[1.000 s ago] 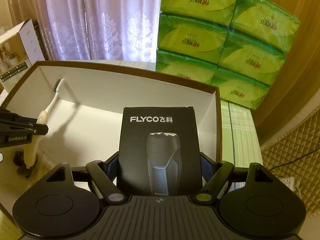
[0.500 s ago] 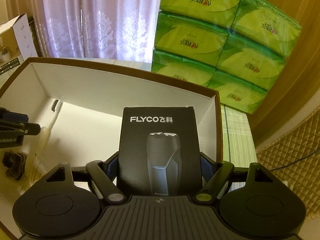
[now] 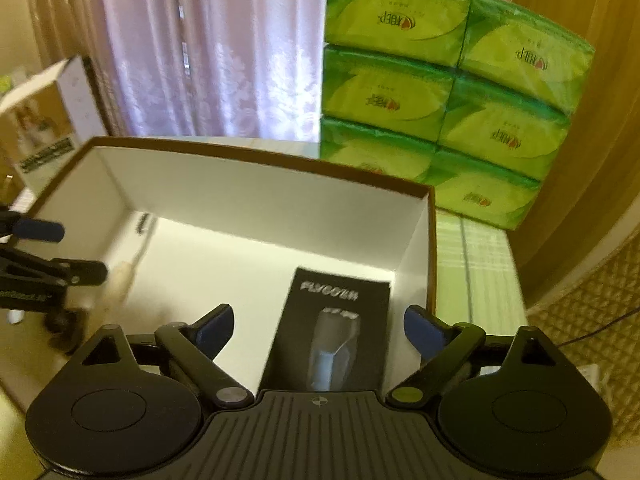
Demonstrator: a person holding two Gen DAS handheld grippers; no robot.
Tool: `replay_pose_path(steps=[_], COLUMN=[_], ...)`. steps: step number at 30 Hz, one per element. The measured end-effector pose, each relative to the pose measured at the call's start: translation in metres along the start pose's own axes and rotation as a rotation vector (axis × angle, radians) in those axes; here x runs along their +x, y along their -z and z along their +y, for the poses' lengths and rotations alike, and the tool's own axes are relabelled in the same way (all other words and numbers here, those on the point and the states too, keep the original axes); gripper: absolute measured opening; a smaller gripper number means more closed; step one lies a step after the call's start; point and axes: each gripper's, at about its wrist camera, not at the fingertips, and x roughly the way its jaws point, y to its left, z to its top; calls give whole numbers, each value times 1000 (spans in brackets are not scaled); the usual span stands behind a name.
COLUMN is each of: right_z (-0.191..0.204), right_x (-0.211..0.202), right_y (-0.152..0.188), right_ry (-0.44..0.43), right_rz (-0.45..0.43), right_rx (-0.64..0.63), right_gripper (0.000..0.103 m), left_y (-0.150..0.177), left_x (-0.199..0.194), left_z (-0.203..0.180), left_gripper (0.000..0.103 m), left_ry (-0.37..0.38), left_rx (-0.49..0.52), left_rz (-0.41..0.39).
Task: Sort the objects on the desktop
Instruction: 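Open both tools, releasing toothbrush and FLYCO box inside the box, then withdraw both tools from the box toward the remaining items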
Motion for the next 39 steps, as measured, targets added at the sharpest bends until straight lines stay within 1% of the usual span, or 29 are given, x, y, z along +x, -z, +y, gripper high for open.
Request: replay_pose_path(steps=[3, 6, 9, 15, 20, 25, 31, 39], right_z=[2, 6, 8, 12, 15, 18, 22, 33], right_x=[-11, -22, -32, -51, -71, -91, -114, -145], right_y=[5, 10, 15, 25, 34, 42, 49, 68], right_ry=[-26, -35, -44, -43, -33, -42, -46, -56], right_rz=[-7, -16, -21, -26, -45, -63, -89, -115], right_rx=[-8, 3, 12, 39, 67, 92, 104, 106], right_gripper=[95, 99, 101, 101, 101, 101, 101, 101], left_y=[3, 8, 13, 23, 34, 46, 59, 83], left_x=[-11, -22, -33, -58, -79, -102, -128, -163], left_z=[0, -2, -1, 3, 5, 6, 1, -6], left_gripper=[79, 82, 86, 86, 86, 86, 86, 87], left_ry=[21, 20, 22, 10, -3, -16, -31, -22], left_rx=[-7, -3, -15, -40, -71, -96, -110, -146], left_rz=[-11, -23, -35, -65, -85, -96, -113, -138])
